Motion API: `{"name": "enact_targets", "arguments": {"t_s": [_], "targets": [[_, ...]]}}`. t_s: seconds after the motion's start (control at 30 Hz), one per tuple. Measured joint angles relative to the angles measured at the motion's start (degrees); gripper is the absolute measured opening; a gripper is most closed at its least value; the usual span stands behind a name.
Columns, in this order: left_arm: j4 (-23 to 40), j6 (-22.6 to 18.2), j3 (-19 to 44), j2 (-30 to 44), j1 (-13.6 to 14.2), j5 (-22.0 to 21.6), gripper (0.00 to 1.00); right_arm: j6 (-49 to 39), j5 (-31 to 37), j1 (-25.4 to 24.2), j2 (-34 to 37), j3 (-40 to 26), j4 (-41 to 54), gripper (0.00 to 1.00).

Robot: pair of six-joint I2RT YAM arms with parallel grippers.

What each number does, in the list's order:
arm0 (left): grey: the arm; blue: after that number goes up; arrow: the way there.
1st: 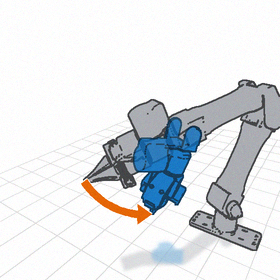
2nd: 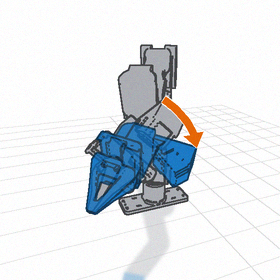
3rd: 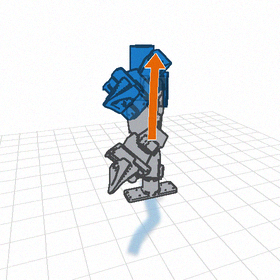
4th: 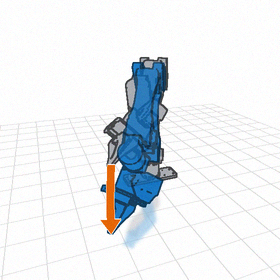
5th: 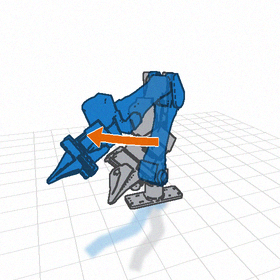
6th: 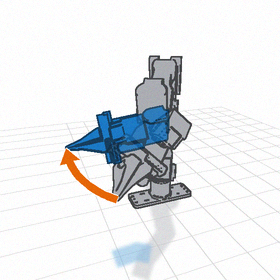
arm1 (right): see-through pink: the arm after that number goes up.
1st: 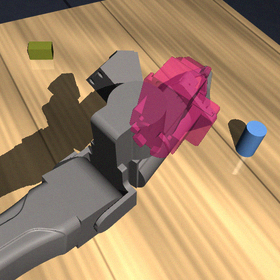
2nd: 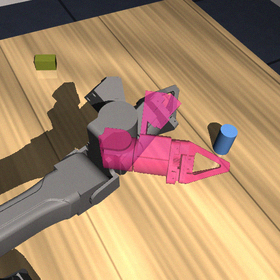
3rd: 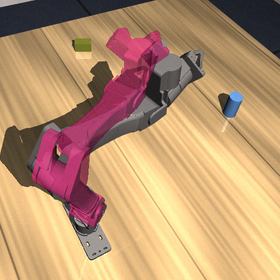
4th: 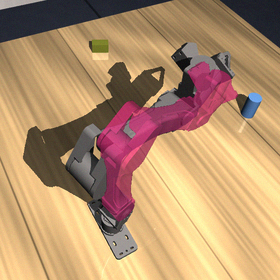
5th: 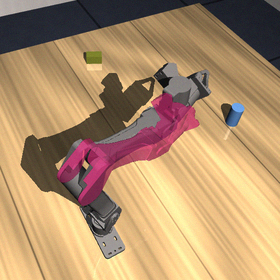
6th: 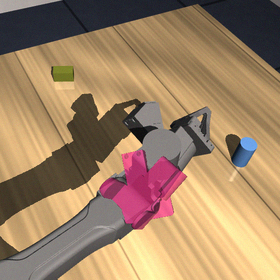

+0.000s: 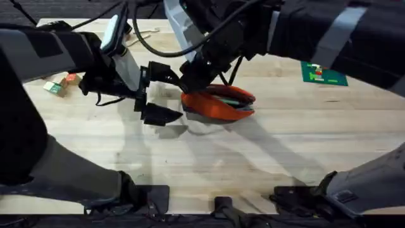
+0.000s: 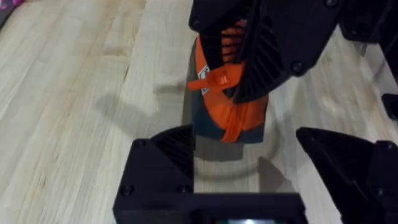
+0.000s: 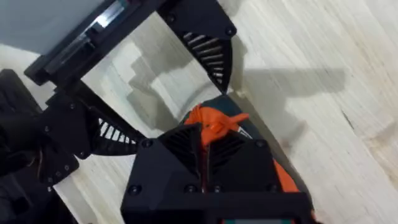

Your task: Unzip the bag, pick up the pens from the table one at a time and place them inside, then zip the bag closed.

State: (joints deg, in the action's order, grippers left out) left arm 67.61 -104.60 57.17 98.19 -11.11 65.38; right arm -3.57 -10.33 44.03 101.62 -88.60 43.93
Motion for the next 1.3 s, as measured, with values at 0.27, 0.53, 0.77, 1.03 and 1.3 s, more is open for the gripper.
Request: {"name": "enact_targets", "arguments": {"t_s": [0.27,0.53,0.77,1.03,1.3], "targets": [[-0.3,0.0,0.0,0.0,0.0,1.1,0.993,0.0,0.1,-0.1,-2.7,0.0,0.8,0.032],[-0.8,0.0,0.0,0.0,0.0,3.6,0.993,0.0,0.0,-0.1,-2.8,0.0,0.8,0.032],[-1.6,0.0,0.0,0.0,0.0,5.9,0.993,0.0,0.0,-0.1,-2.8,0.0,1.0,0.032],[-1.8,0.0,0.0,0.0,1.5,7.0,0.993,0.0,0.0,-0.1,-2.8,0.0,1.2,0.032],[-3.0,0.0,0.0,0.0,5.4,7.1,0.993,0.0,0.0,-0.1,-2.8,0.0,1.3,0.032]]}}
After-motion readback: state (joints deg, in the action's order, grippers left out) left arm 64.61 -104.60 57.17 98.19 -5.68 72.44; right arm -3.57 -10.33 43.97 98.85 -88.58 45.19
